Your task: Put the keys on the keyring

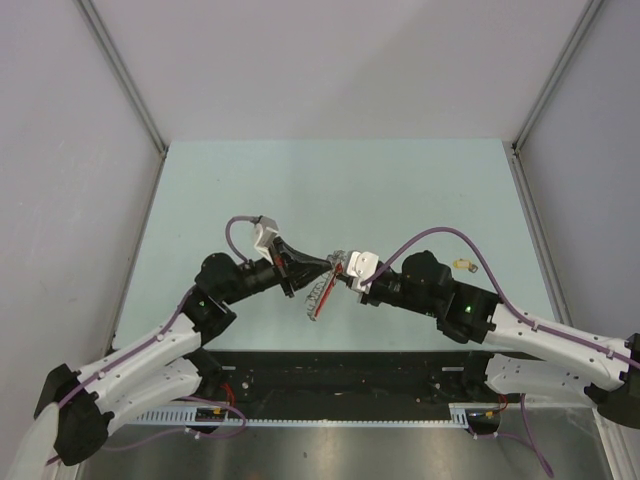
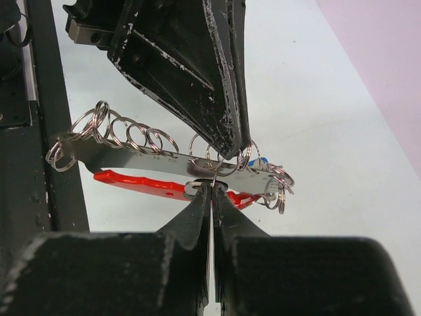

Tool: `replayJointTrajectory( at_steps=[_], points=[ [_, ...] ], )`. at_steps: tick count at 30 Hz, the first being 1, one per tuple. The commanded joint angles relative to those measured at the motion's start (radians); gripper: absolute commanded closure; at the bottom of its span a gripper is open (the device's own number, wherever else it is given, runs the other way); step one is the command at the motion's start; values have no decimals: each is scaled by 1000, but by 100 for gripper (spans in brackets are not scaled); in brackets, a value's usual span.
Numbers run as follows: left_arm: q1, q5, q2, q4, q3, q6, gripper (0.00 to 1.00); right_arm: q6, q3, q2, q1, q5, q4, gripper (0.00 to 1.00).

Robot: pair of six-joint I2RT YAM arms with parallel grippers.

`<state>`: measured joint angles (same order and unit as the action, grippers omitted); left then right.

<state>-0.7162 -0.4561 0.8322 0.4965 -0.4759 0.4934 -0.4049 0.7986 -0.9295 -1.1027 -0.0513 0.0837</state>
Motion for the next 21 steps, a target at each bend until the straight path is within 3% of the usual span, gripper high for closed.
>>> replayJointTrajectory(
  at_steps=[1, 5, 8, 11, 17, 21],
  points=[
    [-2, 80, -8, 93, -9, 7, 100, -3, -4, 4, -23, -38, -52, 100],
    [1, 85, -33, -34, -43, -81, 69, -31, 23, 8, -13, -42, -24, 100],
    [12, 27, -41, -125, -81, -170, 60, -57, 48, 0, -9, -50, 20, 100],
    [43, -53, -33, -263, -168, -285, 57, -77, 76, -5, -9, -61, 63, 100],
    [175, -392, 33, -529, -314, -482, 57, -104, 109, -3, -13, -87, 143, 100],
    [192, -522, 94, -720, -414, -703, 55, -112, 128, -8, -13, -84, 177, 100]
  ],
)
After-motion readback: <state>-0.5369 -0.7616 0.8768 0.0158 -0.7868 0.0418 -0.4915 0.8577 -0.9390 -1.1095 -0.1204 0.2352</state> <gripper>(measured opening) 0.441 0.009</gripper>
